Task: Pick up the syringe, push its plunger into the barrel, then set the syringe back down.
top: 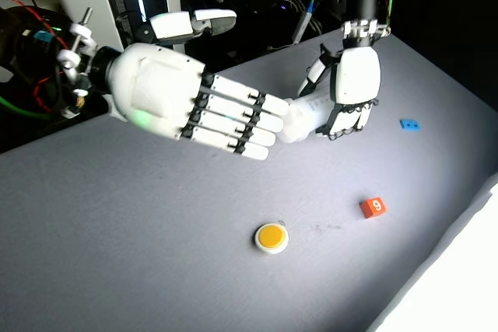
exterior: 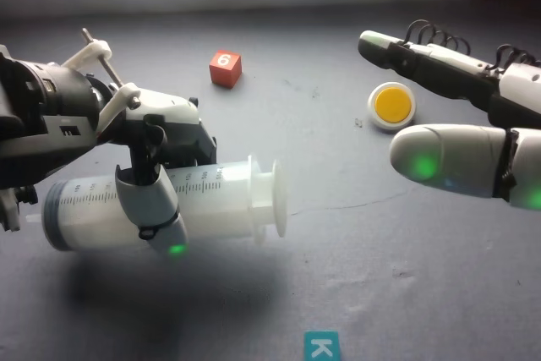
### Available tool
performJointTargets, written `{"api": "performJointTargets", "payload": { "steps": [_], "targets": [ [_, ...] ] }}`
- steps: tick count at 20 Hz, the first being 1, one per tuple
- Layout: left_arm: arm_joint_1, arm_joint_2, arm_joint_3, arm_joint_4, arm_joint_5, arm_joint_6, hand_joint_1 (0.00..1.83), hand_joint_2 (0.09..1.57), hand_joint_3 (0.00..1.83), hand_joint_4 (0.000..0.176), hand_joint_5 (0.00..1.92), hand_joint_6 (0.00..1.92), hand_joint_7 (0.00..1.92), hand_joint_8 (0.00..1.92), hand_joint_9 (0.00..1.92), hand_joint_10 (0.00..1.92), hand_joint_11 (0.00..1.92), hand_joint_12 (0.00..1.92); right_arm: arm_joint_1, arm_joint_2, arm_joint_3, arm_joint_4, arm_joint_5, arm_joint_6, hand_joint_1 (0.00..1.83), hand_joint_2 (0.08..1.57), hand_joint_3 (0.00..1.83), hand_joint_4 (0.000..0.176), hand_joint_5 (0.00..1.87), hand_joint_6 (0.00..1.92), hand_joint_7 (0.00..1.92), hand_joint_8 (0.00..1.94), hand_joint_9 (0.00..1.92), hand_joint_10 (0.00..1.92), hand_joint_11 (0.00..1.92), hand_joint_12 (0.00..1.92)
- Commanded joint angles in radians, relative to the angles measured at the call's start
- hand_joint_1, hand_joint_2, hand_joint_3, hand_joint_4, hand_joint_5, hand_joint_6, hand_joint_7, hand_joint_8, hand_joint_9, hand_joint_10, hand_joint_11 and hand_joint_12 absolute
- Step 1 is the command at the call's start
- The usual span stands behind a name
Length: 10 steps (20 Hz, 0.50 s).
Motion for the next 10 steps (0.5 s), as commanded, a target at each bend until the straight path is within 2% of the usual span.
{"api": "performJointTargets", "payload": {
  "steps": [1, 4, 6, 7, 8, 9, 10],
  "targets": [
    [-0.004, -0.008, 0.015, 0.039, -0.036, -0.002, 1.34, 1.21, 0.00, 0.000, 0.71, 1.37, 0.81, 1.18, 0.72, 1.53, 0.35, 1.76, 0.007, 0.001, -0.003, -0.002, 0.129, 0.002, 0.00, 0.94, 0.00, 0.000, 0.00, 0.00, 0.00, 0.00, 0.00, 0.00, 0.00, 0.00],
    [0.013, -0.027, 0.058, 0.039, -0.012, -0.002, 1.34, 1.23, 0.00, 0.000, 0.69, 1.40, 0.78, 1.23, 0.70, 1.56, 0.33, 1.79, -0.002, -0.003, -0.003, -0.007, 0.129, -0.001, 0.00, 0.93, 0.00, 0.000, 0.00, 0.00, 0.00, 0.00, 0.00, 0.00, 0.00, 0.00],
    [0.013, -0.031, 0.071, 0.039, -0.008, -0.002, 1.33, 1.23, 0.00, 0.000, 0.69, 1.42, 0.79, 1.19, 0.69, 1.57, 0.33, 1.78, -0.004, -0.007, -0.003, -0.010, 0.134, -0.001, 0.00, 0.93, 0.00, 0.000, 0.00, 0.00, 0.00, 0.00, 0.00, 0.00, 0.00, 0.00],
    [0.015, -0.030, 0.071, 0.039, -0.008, -0.002, 1.33, 1.24, 0.00, 0.000, 0.67, 1.42, 0.78, 1.25, 0.66, 1.61, 0.28, 1.81, -0.004, -0.009, -0.003, -0.012, 0.138, -0.002, 0.00, 0.94, 0.00, 0.000, 0.00, 0.00, 0.00, 0.00, 0.00, 0.00, 0.00, 0.00],
    [0.017, -0.030, 0.071, 0.039, -0.008, -0.002, 1.14, 1.30, 0.02, 0.000, 0.57, 1.54, 0.70, 1.48, 0.49, 1.53, 0.14, 1.90, -0.004, -0.010, -0.003, -0.017, 0.144, -0.002, 0.00, 0.94, 0.00, 0.000, 0.00, 0.00, 0.00, 0.00, 0.00, 0.00, 0.00, 0.00],
    [0.018, -0.030, 0.070, 0.039, -0.008, -0.002, 0.91, 1.29, 0.00, 0.000, 0.16, 0.85, 0.31, 0.92, 0.21, 1.16, 0.03, 1.68, -0.005, -0.011, -0.003, -0.020, 0.149, -0.002, 0.00, 0.92, 0.00, 0.000, 0.00, 0.00, 0.00, 0.00, 0.00, 0.00, 0.00, 0.00],
    [0.020, -0.031, 0.069, 0.045, -0.008, -0.002, 0.80, 1.20, 0.00, 0.000, 0.09, 0.37, 0.23, 0.42, 0.13, 0.65, 0.00, 1.28, -0.006, -0.012, -0.003, -0.023, 0.152, -0.002, 0.00, 0.93, 0.00, 0.000, 0.00, 0.00, 0.00, 0.00, 0.00, 0.00, 0.00, 0.00]
  ]
}}
